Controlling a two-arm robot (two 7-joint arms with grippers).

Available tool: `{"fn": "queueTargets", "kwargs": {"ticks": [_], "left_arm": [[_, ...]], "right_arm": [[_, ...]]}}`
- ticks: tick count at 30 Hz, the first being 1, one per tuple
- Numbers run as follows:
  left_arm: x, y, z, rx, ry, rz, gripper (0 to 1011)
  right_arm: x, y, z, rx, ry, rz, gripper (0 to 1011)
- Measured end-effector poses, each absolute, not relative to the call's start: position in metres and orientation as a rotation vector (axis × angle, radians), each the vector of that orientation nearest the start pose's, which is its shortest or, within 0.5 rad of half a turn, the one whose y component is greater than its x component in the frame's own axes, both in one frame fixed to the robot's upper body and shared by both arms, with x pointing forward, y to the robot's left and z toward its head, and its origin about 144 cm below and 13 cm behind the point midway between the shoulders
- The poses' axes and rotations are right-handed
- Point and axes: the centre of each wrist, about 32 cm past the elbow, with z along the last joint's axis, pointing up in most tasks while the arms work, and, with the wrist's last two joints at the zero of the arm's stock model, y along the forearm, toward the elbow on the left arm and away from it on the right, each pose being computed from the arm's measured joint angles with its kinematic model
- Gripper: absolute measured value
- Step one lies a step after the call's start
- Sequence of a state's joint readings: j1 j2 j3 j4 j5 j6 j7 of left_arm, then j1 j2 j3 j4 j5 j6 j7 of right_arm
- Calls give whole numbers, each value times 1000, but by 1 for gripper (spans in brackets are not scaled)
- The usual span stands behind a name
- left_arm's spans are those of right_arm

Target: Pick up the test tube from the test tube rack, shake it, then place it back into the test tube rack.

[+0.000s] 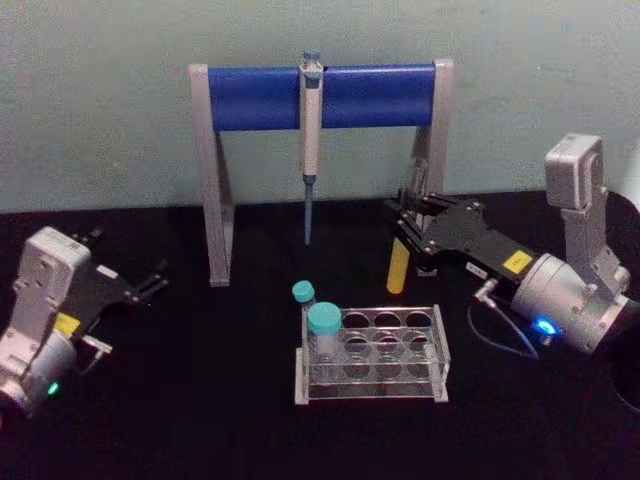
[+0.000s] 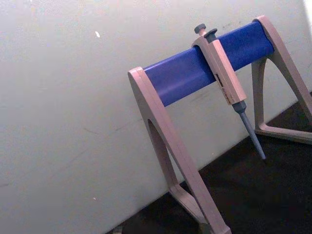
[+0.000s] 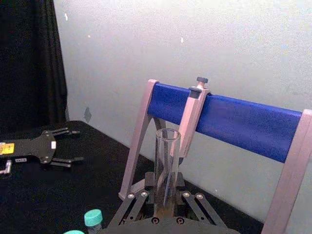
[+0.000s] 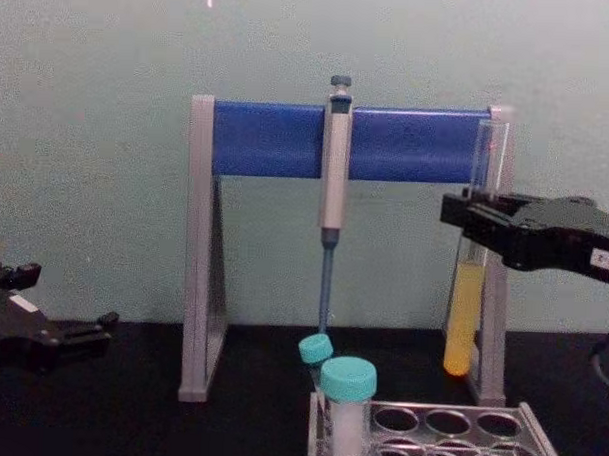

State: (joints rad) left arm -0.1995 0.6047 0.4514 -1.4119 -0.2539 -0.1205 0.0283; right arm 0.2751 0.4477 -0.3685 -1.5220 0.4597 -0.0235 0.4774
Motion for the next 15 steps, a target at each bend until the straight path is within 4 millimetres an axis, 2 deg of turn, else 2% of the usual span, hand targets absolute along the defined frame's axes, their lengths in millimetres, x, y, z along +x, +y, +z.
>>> {"fn": "queueTargets", "kwargs": {"ticks": [15], "left_arm": [[489,310,1140,304,-285,1248,1009]], "right_arm": [[516,-256,1203,25,-98,-785,225]]}}
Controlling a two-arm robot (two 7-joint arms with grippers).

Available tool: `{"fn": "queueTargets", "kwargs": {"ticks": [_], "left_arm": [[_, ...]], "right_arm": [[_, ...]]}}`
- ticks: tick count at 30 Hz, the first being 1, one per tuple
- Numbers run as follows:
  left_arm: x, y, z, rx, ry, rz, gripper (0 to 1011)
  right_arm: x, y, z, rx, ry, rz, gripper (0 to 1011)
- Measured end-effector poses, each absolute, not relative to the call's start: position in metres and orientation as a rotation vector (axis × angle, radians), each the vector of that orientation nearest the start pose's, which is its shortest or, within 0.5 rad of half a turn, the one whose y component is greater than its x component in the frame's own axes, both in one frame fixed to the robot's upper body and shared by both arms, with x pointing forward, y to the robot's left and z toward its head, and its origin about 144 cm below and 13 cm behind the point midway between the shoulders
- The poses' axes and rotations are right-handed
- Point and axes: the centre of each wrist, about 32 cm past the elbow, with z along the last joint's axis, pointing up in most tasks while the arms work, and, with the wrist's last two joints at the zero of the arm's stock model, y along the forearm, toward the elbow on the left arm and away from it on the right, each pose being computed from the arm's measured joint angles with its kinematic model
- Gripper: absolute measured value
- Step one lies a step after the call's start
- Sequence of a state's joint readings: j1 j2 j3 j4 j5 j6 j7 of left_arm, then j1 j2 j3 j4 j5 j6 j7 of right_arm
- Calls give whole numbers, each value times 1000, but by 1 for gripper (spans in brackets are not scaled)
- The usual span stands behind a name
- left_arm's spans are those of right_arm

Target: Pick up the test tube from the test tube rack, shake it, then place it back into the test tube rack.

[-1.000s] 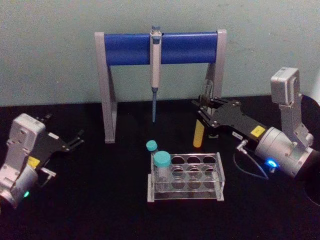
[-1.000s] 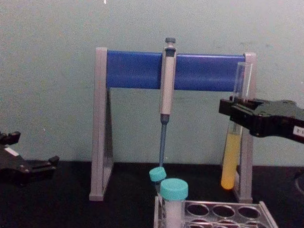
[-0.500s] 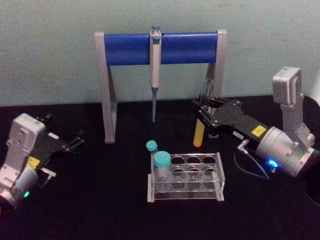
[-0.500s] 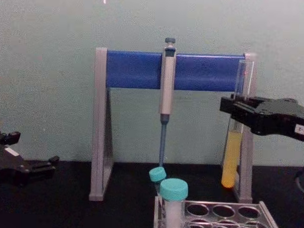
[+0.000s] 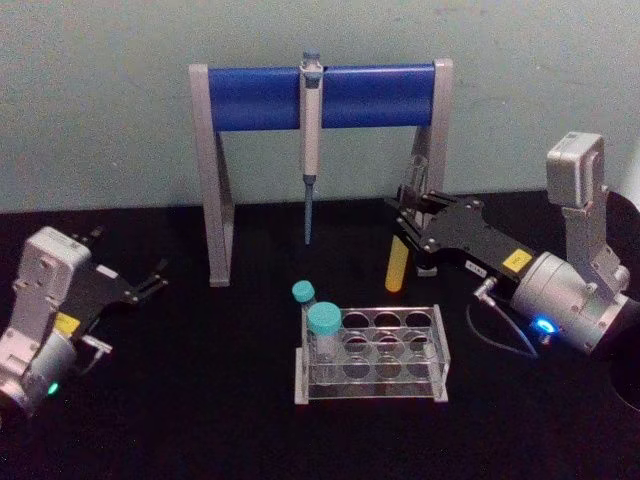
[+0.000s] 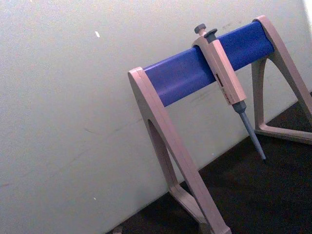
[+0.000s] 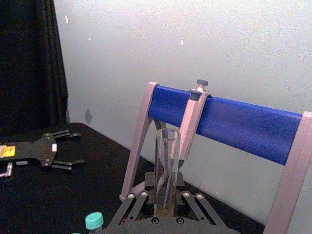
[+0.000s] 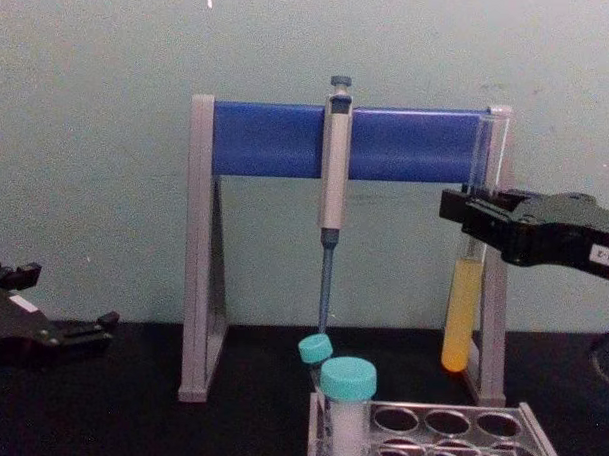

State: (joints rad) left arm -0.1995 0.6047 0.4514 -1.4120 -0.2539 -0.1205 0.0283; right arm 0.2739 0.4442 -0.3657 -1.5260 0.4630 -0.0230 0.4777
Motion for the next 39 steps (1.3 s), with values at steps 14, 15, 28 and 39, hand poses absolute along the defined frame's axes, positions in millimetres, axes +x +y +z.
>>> {"fn": "queueTargets", "kwargs": {"ticks": [14,15,28,39], "left_arm": [[489,310,1140,305,-285,1248,1010],[489,310,1140,305,-285,1248,1010],[489,310,1140,304,-285,1248,1010],[489,310,1140,304,-285,1248,1010]], "right_arm": [[507,-259,1206,44,-84,-765,225],[506,-259,1206,45,-83,-762,225],[497,-261,1197,27,-53,-746,225],[500,-258,1190,14,-36,-747,225]]}}
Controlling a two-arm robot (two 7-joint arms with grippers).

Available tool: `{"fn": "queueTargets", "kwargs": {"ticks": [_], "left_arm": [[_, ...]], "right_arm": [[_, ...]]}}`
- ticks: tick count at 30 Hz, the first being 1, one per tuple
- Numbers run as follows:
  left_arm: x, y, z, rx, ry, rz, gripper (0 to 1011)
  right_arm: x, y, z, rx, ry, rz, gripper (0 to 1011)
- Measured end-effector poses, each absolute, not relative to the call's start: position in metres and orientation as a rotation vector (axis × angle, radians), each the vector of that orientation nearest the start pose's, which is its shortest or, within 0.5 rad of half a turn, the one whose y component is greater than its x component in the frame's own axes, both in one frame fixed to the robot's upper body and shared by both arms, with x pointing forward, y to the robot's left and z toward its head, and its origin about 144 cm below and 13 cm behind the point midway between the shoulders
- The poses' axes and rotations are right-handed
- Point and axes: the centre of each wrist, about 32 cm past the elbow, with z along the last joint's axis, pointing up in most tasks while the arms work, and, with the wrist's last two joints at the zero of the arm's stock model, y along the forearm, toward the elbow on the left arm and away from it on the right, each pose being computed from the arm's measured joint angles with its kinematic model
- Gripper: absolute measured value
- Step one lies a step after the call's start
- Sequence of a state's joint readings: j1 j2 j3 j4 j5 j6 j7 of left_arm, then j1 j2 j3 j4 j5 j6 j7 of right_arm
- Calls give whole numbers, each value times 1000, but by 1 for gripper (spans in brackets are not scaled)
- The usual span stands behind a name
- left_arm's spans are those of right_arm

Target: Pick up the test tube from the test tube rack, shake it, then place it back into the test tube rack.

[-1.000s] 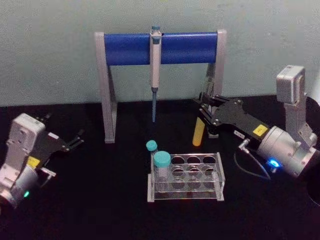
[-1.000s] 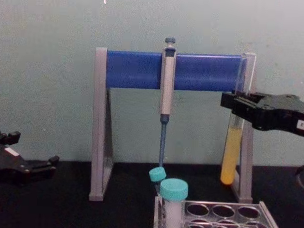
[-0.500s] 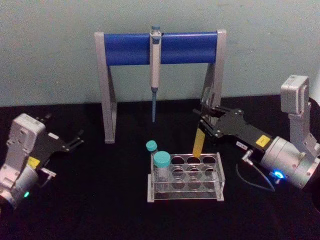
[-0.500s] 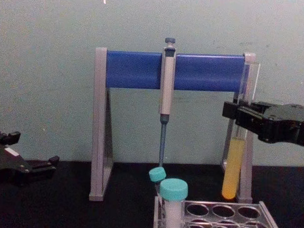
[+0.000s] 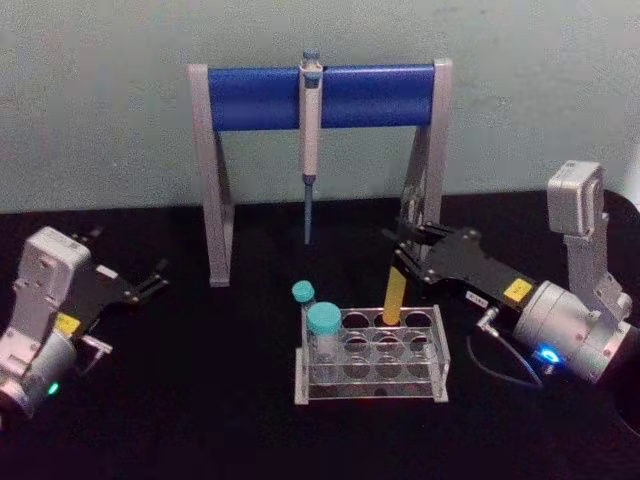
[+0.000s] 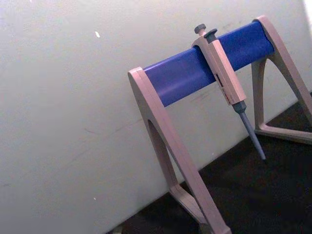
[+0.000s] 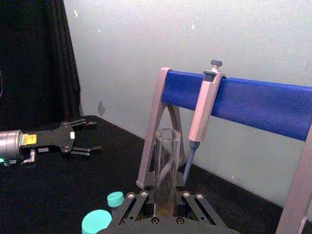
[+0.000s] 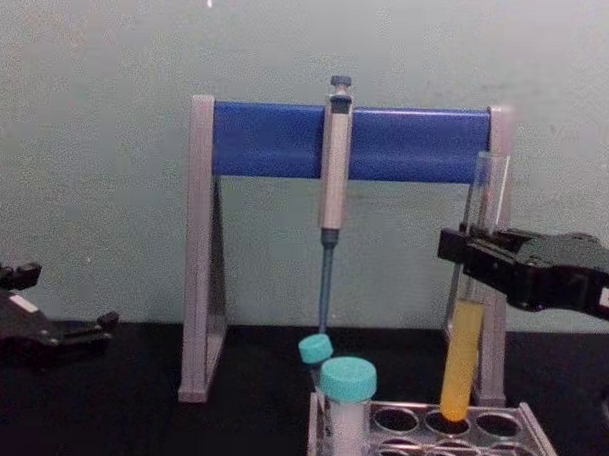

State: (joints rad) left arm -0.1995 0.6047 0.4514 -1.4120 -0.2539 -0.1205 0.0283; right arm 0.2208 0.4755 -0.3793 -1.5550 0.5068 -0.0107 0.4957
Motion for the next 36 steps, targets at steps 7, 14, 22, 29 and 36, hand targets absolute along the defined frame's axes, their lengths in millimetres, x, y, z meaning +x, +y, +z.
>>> {"fn": "queueTargets", "kwargs": {"ticks": [7,14,22,29,36], "left_arm": [[489,310,1140,304,-285,1248,1010],[489,310,1140,304,-285,1248,1010],[489,310,1140,305,-285,1248,1010],[489,310,1140,304,-285,1248,1010],[489,310,1140,304,-285,1248,1010]], "right_arm": [[502,-257,1187,5,-29,-749,225],[503,-256,1184,-4,-25,-754,225],[503,-255,1177,-20,-11,-756,225],[502,-255,1172,-30,4,-758,225],[501,-255,1167,-36,20,-761,225]]}}
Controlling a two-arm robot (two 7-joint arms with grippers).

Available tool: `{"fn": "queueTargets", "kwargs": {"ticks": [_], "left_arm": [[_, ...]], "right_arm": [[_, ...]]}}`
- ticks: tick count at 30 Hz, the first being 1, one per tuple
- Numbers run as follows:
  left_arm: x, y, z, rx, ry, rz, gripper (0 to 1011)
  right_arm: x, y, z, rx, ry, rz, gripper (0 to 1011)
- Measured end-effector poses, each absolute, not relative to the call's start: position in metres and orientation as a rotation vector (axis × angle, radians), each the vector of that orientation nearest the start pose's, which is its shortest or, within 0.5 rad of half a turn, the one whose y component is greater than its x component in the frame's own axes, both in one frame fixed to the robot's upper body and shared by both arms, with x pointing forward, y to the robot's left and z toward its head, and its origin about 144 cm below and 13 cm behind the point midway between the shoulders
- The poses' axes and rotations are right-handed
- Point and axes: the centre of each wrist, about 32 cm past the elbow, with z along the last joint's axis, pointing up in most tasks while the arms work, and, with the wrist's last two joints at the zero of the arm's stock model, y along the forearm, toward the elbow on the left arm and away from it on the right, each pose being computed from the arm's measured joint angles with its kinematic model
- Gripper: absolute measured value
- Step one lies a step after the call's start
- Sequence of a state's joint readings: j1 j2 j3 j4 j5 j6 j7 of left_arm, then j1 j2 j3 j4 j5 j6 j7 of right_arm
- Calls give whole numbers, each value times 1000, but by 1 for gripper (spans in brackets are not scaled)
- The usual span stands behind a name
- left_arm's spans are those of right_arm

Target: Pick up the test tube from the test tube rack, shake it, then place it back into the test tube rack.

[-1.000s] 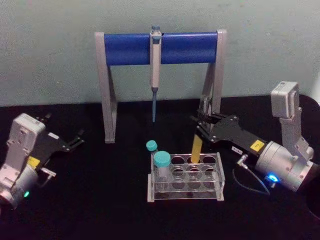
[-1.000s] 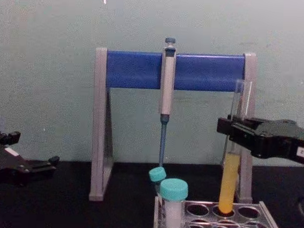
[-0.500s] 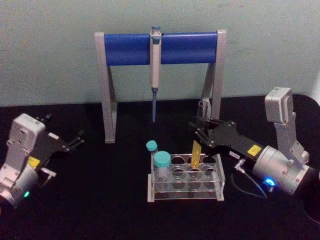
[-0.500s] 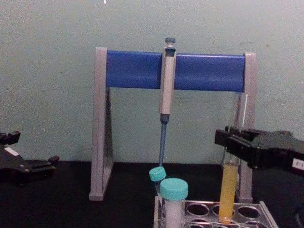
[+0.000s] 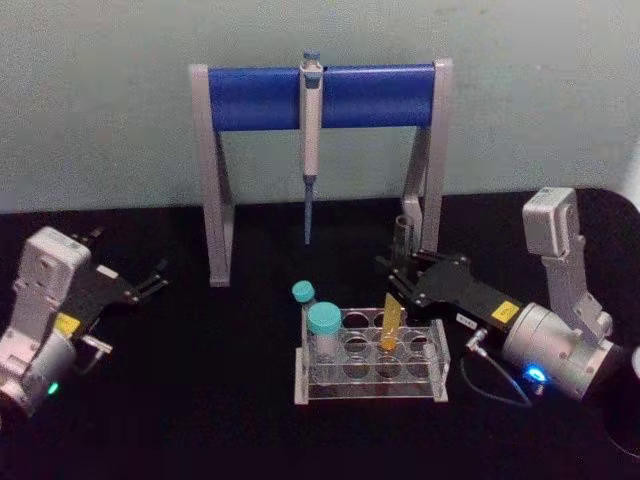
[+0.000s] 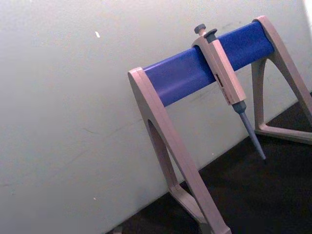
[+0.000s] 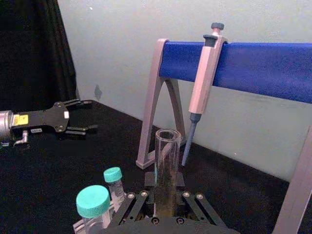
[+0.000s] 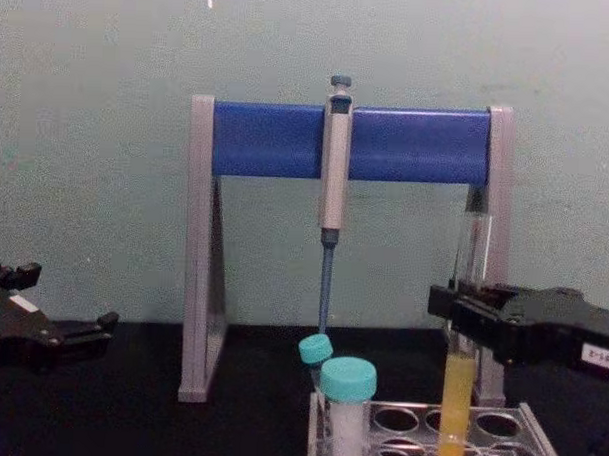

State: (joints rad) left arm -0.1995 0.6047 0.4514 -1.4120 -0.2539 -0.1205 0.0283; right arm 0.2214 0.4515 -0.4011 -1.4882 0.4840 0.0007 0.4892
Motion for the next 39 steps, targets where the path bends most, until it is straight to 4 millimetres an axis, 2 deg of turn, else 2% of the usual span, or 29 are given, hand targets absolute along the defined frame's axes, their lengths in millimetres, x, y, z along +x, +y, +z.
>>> {"fn": "queueTargets", "kwargs": {"ticks": [39], "left_arm": [[489,310,1140,305,-285,1248,1010]], "right_arm": [[501,-250,1151,-74,32,-772,225]]}}
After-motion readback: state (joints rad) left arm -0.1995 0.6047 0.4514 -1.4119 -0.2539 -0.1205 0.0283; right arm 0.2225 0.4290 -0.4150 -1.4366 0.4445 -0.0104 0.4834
